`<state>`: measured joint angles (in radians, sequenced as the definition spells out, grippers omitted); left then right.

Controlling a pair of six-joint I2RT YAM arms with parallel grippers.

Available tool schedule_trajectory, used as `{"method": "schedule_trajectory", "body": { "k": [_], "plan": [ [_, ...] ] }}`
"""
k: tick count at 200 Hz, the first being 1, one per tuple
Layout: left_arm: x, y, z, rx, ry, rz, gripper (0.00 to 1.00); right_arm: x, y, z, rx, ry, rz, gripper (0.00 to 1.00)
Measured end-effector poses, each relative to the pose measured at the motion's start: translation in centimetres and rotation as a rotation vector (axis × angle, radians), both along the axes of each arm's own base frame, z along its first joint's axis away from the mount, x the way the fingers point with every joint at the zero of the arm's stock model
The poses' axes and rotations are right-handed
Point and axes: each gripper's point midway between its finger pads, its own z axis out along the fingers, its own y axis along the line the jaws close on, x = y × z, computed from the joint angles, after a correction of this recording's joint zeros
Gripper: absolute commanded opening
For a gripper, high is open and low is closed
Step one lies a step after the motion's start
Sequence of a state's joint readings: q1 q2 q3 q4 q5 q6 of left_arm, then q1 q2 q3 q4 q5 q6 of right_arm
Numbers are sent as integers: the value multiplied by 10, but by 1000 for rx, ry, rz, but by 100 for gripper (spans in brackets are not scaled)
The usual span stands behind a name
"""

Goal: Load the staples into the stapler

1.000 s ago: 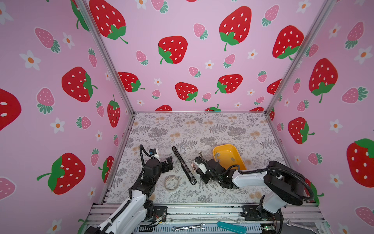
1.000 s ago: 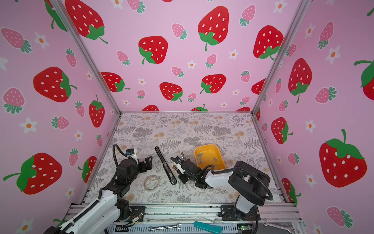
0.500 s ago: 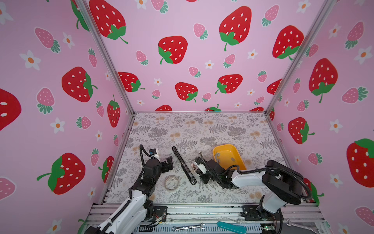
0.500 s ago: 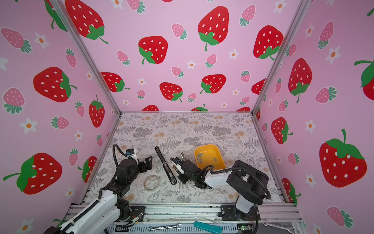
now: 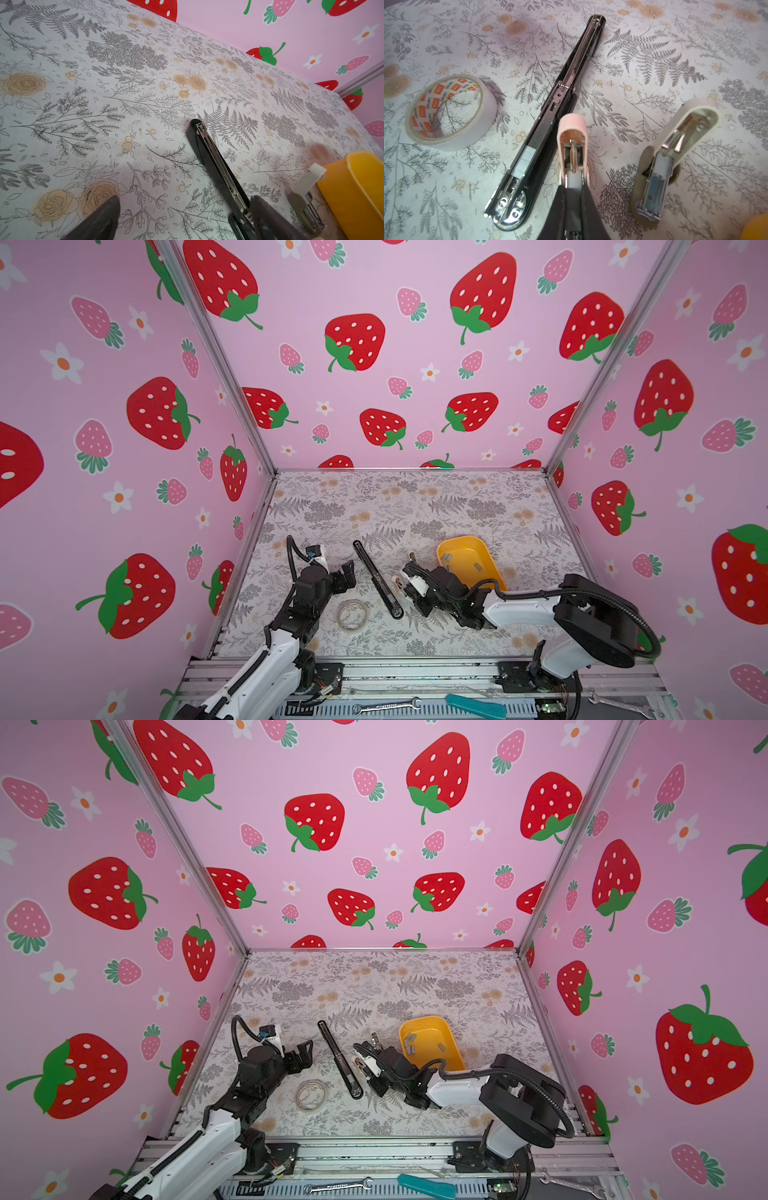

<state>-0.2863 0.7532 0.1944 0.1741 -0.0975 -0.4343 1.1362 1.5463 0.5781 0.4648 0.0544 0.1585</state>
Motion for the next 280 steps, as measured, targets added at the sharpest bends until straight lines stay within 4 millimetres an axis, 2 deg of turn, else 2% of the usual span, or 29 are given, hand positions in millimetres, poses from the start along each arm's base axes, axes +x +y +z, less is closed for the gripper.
{"method": "schedule_trajectory", "body": {
  "k": [43, 97, 191, 255, 280],
  "plan": [
    [0, 0, 0, 0, 0, 0, 99, 0, 1, 0, -6, -19, 18, 2],
    [0, 0, 0, 0, 0, 0, 99, 0, -1, -18, -49, -3, 19, 2],
    [0, 0, 0, 0, 0, 1, 99, -1, -2, -28, -72, 7, 21, 2],
    [0, 0, 0, 0, 0, 0, 99, -1, -2, -28, -68, 5, 21, 1],
    [0, 0, 0, -1, 0, 0, 99, 0, -1, -19, -50, -9, 24, 2]
  ]
}}
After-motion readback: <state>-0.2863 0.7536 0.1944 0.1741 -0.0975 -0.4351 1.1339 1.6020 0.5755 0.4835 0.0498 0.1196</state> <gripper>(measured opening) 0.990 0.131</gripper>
